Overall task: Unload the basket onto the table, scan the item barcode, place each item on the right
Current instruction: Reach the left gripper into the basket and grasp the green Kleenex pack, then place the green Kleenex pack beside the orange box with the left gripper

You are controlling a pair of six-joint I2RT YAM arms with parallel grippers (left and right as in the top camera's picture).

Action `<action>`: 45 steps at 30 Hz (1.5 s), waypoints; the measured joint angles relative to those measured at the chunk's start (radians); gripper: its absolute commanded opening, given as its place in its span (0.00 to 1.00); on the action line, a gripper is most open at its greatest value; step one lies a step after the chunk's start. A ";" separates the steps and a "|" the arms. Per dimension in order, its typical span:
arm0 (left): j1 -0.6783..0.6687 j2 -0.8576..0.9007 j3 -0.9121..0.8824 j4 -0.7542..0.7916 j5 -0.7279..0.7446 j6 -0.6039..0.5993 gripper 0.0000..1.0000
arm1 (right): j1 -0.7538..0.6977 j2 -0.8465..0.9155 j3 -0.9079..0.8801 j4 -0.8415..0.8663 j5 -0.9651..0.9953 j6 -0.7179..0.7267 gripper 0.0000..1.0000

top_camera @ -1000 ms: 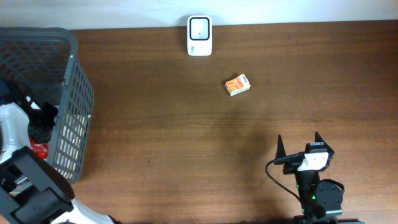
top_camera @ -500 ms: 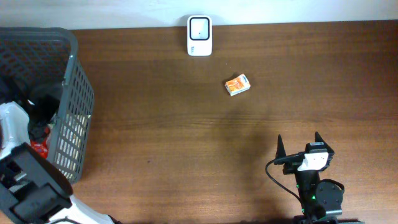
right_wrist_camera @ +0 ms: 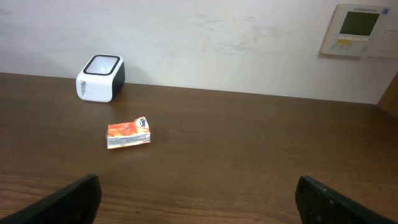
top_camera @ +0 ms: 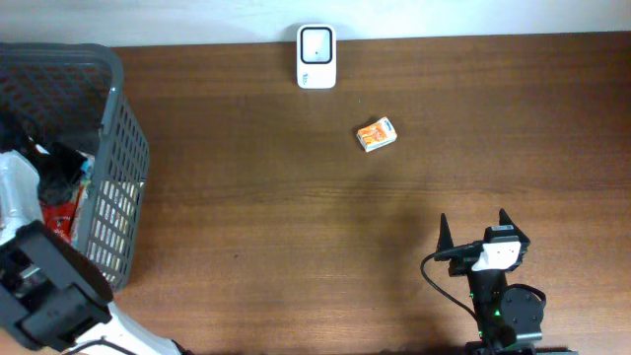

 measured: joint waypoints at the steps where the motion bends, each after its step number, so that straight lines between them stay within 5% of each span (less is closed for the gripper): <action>1: 0.000 -0.030 0.023 -0.003 0.000 0.001 0.00 | 0.000 0.000 0.000 0.000 0.000 0.000 0.98; 7: -0.041 -0.466 0.124 0.054 0.210 0.003 0.00 | 0.000 0.000 0.000 0.000 0.000 0.000 0.98; 11: -0.263 -0.591 0.128 0.070 0.342 0.003 0.00 | 0.000 0.000 0.000 0.000 0.000 0.000 0.98; 18: -0.837 -0.432 0.127 0.072 0.182 0.003 0.00 | 0.000 0.000 0.000 0.000 0.000 0.000 0.98; 25: -1.039 -0.061 0.124 0.124 0.026 0.004 0.02 | 0.000 0.000 0.000 0.000 0.000 0.000 0.98; 28: -1.079 0.105 0.124 0.147 0.017 0.003 0.11 | 0.000 0.000 0.000 0.000 0.000 0.000 0.98; 29: -1.091 0.136 0.121 0.153 0.016 0.006 0.21 | 0.000 0.000 0.000 0.000 0.000 0.000 0.98; 31: -1.118 0.173 0.121 0.183 0.013 0.010 0.75 | 0.000 0.000 0.000 0.000 0.000 0.000 0.98; 32: -1.130 0.178 0.121 0.192 0.013 0.010 0.94 | 0.000 0.000 0.000 0.000 0.000 0.000 0.98; 33: -1.145 0.179 0.121 0.200 0.014 0.011 0.99 | 0.000 0.000 0.000 0.000 0.000 0.000 0.98; 38: -1.152 0.179 0.130 0.212 0.014 0.011 1.00 | 0.000 0.000 0.000 0.000 0.000 0.000 0.98; 45: -1.020 0.040 0.461 -0.155 0.011 0.011 0.99 | 0.000 0.000 0.000 0.000 0.000 0.000 0.98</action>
